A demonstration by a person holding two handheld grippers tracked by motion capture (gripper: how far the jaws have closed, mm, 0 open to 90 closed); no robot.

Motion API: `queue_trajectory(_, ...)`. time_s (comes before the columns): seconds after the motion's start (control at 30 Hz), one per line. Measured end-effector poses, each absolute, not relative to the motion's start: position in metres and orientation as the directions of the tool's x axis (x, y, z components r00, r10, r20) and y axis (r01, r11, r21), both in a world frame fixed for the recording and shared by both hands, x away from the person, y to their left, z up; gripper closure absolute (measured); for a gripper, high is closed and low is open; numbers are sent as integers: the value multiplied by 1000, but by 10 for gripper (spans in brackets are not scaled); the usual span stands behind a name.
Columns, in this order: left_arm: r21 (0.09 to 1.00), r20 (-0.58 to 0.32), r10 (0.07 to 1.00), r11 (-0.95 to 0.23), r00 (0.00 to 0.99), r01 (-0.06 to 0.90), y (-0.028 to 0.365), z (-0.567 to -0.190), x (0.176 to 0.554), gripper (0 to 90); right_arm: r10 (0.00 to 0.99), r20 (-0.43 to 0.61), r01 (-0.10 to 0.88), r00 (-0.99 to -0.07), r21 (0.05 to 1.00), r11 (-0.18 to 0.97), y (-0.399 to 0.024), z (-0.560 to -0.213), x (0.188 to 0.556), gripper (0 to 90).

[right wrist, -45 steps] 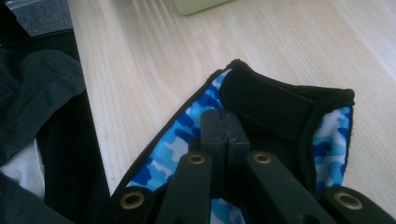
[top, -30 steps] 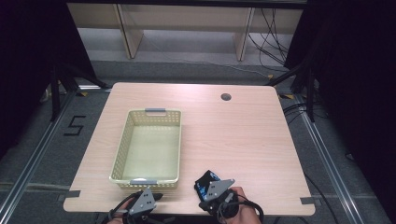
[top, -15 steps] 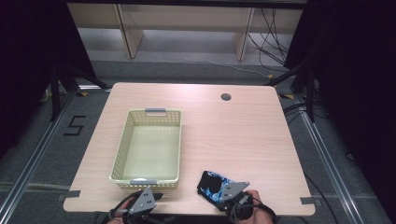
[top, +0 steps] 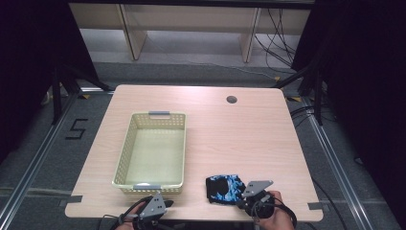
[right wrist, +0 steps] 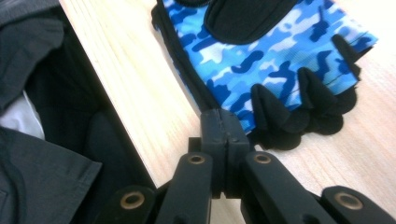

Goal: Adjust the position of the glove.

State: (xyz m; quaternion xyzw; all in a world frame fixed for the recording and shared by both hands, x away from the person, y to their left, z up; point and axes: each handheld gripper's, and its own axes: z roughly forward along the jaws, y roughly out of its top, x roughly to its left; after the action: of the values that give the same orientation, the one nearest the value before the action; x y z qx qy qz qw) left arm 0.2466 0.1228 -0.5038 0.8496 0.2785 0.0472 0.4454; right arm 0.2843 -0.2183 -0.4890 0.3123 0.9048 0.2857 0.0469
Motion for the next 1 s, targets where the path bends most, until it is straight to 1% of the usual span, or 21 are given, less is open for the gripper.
queue_trajectory(0.03,788,-167,514,-443,841,428,121,-504,250,221,584,84,513,-808,588,625,-224,-487,286,890)
queue_trajectory(0.07,788,-167,514,-443,841,428,121,-504,250,226,584,84,513,-808,588,625,-224,-487,286,890)
queue_trajectory(0.1,777,-200,530,-427,824,463,120,-504,252,236,625,87,524,-776,640,562,-231,-482,288,787)
queue_trajectory(0.13,777,-200,530,-427,824,463,120,-504,252,245,625,87,524,-776,640,562,-231,-482,288,787)
queue_trajectory(0.17,775,-207,529,-425,823,468,117,-503,253,253,696,170,596,-698,676,433,-241,-477,290,671)
queue_trajectory(0.2,778,-217,524,-417,824,470,115,-502,253,253,696,170,596,-698,676,433,-241,-477,290,671)
queue_trajectory(0.23,765,-211,509,-446,834,466,110,-500,255,256,756,242,660,-608,682,313,-244,-480,294,551)
queue_trajectory(0.3,781,-203,505,-433,839,450,101,-500,255,256,778,266,692,-570,666,280,-247,-485,301,503)
queue_trajectory(0.53,784,-193,504,-437,842,441,84,-499,259,253,814,284,713,-507,668,211,-244,-493,318,448)
queue_trajectory(0.57,778,-195,511,-439,837,449,82,-499,260,253,820,277,738,-501,632,237,-243,-490,319,449)
queue_trajectory(0.6,775,-191,519,-442,833,453,77,-499,261,249,817,288,745,-499,625,234,-240,-493,321,439)
queue_trajectory(0.63,775,-191,519,-442,833,453,77,-499,261,249,807,280,716,-520,658,233,-239,-496,324,438)
queue_trajectory(0.67,774,-184,516,-449,837,447,72,-501,263,249,796,316,744,-517,625,235,-238,-494,323,437)
queue_trajectory(0.73,777,-187,520,-441,834,449,69,-503,263,248,790,308,734,-530,632,246,-238,-496,325,435)
queue_trajectory(0.77,765,-172,515,-467,840,443,66,-503,264,247,796,305,742,-523,622,249,-235,-497,326,432)
queue_trajectory(0.83,771,-167,515,-463,841,437,65,-504,265,246,812,243,740,-531,599,304,-233,-497,329,435)
queue_trajectory(0.87,766,-158,509,-477,846,430,65,-504,265,246,812,243,740,-531,599,304,-233,-497,329,435)
queue_trajectory(0.9,763,-144,506,-490,850,421,66,-504,267,245,812,248,742,-528,600,299,-229,-501,330,497)
queue_trajectory(0.93,757,-153,517,-487,842,437,66,-504,266,245,812,248,742,-528,600,299,-229,-501,330,497)
queue_trajectory(0.97,764,-170,519,-467,838,444,65,-504,266,243,805,225,734,-549,591,335,-227,-500,331,560)
queue_trajectory(1.0,766,-152,512,-480,845,428,66,-504,268,243,805,225,734,-549,591,335,-227,-500,331,560)
